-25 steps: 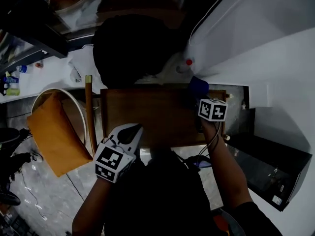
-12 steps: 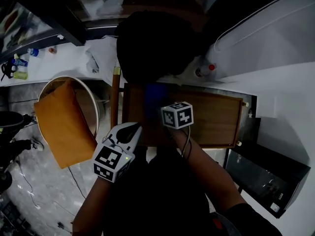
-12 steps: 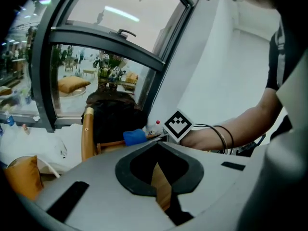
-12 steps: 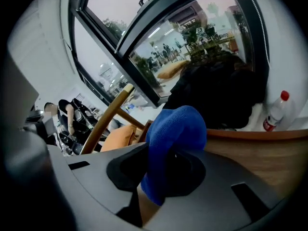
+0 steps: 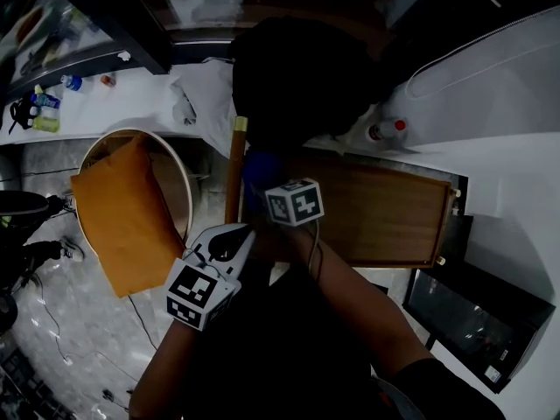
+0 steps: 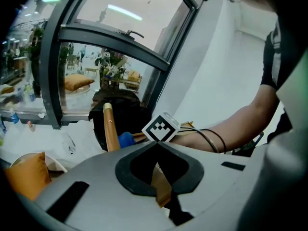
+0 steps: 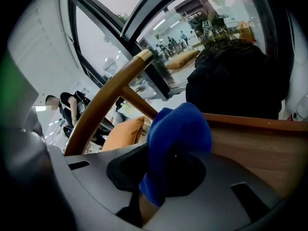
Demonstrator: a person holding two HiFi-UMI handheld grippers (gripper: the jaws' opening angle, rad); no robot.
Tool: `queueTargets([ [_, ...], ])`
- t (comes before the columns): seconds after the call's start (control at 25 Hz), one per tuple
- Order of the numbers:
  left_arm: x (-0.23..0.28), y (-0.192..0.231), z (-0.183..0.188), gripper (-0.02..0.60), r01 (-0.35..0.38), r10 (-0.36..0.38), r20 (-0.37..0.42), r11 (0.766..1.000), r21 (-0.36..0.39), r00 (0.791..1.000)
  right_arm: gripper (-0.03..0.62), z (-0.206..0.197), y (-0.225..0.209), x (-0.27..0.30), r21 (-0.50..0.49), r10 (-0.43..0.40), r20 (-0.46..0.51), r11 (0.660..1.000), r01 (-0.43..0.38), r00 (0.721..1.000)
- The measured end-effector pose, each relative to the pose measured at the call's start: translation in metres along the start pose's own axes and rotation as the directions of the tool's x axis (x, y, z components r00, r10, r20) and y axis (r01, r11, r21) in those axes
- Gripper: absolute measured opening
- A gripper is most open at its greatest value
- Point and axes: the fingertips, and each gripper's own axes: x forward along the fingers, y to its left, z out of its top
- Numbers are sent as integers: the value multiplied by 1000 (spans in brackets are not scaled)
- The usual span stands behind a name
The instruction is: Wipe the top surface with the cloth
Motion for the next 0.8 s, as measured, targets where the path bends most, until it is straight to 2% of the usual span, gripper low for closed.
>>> queueTargets([
  [0.2, -13, 13, -2, 5, -11, 11, 3, 1000, -2, 1000, 81, -1, -5, 12, -92, -75, -50, 993, 70, 996],
  [0.36, -15, 17, -4, 5, -12, 12, 6, 1000, -10, 1000, 81, 3, -4, 10, -179, -128, -54, 977, 116, 990],
  [0.8, -5, -6, -2, 5, 14, -14, 7, 1000, 11, 1000, 81, -6, -10, 7, -244, -138, -51, 962, 122, 989],
])
